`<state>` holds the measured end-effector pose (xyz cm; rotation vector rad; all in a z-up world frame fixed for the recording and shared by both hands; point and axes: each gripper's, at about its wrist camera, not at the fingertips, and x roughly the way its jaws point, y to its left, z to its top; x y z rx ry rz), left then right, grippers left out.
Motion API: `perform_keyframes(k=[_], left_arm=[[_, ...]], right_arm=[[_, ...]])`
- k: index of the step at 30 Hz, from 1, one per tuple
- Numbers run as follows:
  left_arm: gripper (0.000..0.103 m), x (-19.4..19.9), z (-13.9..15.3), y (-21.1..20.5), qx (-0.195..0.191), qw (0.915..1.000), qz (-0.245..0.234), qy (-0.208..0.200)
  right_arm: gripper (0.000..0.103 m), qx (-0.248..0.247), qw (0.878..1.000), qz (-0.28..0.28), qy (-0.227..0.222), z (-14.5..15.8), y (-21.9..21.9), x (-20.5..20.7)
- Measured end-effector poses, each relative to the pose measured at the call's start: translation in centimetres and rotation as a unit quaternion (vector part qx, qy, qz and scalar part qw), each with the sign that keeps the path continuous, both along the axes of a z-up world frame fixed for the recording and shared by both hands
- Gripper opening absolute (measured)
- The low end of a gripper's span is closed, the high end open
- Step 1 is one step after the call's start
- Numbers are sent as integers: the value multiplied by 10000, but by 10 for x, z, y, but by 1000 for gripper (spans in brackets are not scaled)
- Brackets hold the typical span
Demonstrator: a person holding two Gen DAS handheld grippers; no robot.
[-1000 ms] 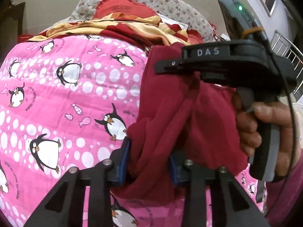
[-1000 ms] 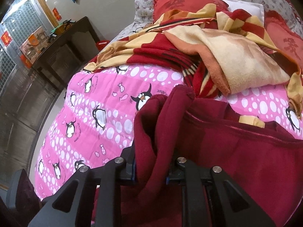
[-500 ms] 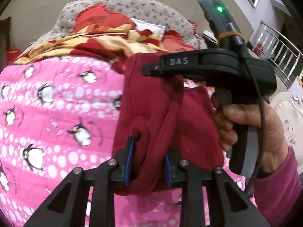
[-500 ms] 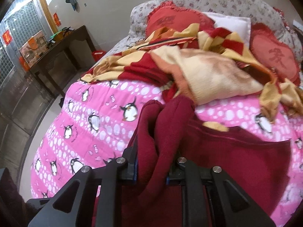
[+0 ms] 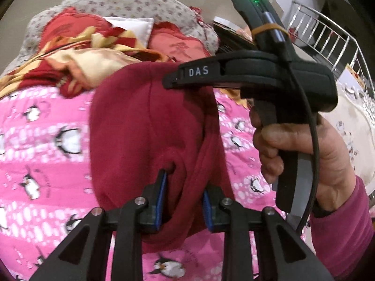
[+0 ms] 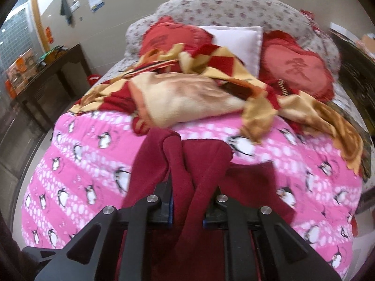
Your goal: Fold small clothes
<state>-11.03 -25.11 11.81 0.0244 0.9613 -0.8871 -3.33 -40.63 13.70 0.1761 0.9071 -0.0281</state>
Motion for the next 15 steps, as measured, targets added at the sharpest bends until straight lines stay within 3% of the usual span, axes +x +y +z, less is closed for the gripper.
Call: perform_keyframes(k=[15], left_arm=[[27,-10,-35,-61,322,9990,-275,164]], right_arm=[[14,352,9970,-595,346,-63,-66,-10]])
